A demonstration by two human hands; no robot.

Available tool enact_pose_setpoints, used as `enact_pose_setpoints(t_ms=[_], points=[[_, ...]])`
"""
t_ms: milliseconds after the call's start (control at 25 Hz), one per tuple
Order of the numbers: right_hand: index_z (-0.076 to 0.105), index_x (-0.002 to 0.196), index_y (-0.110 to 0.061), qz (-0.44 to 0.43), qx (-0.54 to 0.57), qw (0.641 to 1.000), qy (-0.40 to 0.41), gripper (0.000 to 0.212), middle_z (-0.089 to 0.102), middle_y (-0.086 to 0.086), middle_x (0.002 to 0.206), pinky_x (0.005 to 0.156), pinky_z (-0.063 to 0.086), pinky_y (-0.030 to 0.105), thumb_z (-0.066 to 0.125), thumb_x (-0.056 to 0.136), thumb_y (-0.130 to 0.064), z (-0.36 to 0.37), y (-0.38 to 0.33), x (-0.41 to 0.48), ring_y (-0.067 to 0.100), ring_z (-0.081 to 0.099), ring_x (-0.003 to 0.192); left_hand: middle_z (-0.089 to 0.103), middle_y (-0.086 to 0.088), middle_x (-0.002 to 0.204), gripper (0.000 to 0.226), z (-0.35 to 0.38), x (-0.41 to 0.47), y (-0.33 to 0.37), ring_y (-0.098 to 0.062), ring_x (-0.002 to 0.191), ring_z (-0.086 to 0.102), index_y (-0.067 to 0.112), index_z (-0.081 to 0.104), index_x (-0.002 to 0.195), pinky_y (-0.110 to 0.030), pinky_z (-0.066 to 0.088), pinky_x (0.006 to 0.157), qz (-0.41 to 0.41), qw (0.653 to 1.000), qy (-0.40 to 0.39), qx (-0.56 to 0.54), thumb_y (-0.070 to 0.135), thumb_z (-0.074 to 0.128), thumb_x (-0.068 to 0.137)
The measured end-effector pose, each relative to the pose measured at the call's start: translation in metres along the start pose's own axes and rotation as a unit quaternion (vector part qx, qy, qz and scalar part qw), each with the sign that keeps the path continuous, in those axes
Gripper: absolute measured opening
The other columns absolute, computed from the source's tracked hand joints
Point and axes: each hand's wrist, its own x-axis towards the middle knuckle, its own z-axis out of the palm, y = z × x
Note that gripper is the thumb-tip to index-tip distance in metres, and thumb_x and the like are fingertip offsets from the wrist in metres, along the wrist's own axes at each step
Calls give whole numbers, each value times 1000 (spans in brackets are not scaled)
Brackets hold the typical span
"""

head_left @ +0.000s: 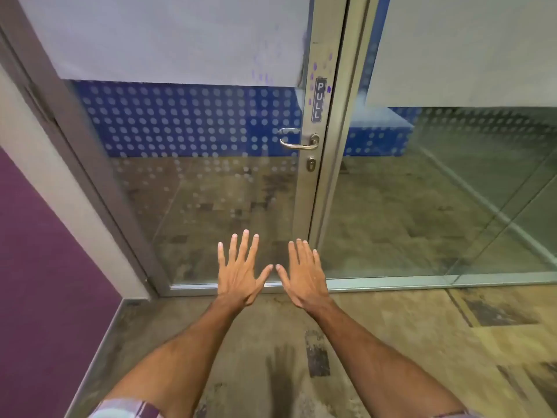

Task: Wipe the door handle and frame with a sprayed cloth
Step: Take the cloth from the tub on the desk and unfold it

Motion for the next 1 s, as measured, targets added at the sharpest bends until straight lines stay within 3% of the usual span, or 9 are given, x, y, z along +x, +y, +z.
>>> enact_pose_setpoints(t_ms=[320,600,840,1000], points=[[15,151,-10,54,-13,998,-14,68,11,13,161,121,2,43,25,98,-53,10,37,-54,25,4,149,-15,-4,164,89,16,-30,41,-29,151,-12,24,-14,153,-54,-12,120,49,999,-24,1,73,-10,79],[12,152,-12,192,-17,981,13,68,9,14,161,121,0,44,23,98,-52,-9,76,-120,26,1,149,-14,-2,164,92,10,-52,108,-27,152,-11,24,-11,155,-53,-13,119,171,985,-35,-12,73,-11,77],[16,151,-12,326,-31,944,48,66,12,15,161,120,2,46,24,98,-50,-28,100,-217,28,5,149,-8,-4,166,81,7,-88,169,-29,152,-7,23,-3,157,-56,-8,120,316,948,-36,-23,69,16,93],[16,151,-12,413,-46,908,57,65,14,15,160,120,8,48,23,98,-50,-39,116,-292,29,8,148,-10,-4,165,91,8,-132,213,-29,152,-9,22,0,157,-52,-13,118,397,916,-43,-34,71,-6,81]])
